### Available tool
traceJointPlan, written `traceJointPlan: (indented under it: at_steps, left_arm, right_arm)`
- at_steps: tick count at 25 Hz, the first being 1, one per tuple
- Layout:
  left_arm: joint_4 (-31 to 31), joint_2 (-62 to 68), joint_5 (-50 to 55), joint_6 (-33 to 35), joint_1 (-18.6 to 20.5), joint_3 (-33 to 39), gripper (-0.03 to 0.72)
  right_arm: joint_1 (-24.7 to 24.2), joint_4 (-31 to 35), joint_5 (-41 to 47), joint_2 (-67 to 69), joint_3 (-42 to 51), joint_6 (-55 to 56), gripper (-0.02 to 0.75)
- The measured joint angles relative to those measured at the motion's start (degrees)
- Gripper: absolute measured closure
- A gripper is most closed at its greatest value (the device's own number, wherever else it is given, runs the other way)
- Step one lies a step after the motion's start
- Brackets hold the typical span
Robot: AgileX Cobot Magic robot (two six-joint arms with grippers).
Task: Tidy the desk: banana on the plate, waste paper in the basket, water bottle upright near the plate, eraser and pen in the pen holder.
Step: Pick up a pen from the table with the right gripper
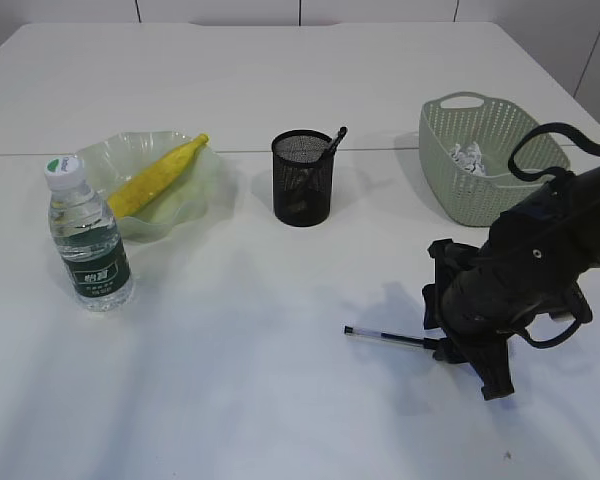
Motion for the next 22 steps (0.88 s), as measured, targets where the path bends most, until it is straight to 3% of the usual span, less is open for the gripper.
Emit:
traceJointPlan:
  at_steps: [12,22]
  left_arm:
    - [0.1,0.0,2.82,0.0,0.0,0.0,0.097]
    - [0.18,0.0,2.87,0.0,0.0,0.0,0.097]
  right_arm:
    - [0.0,-10.92,1.82,0.0,0.0,0.13,0.456]
    - [0.0,-12.21,2.18,0.09,0.0,4.15,0.456]
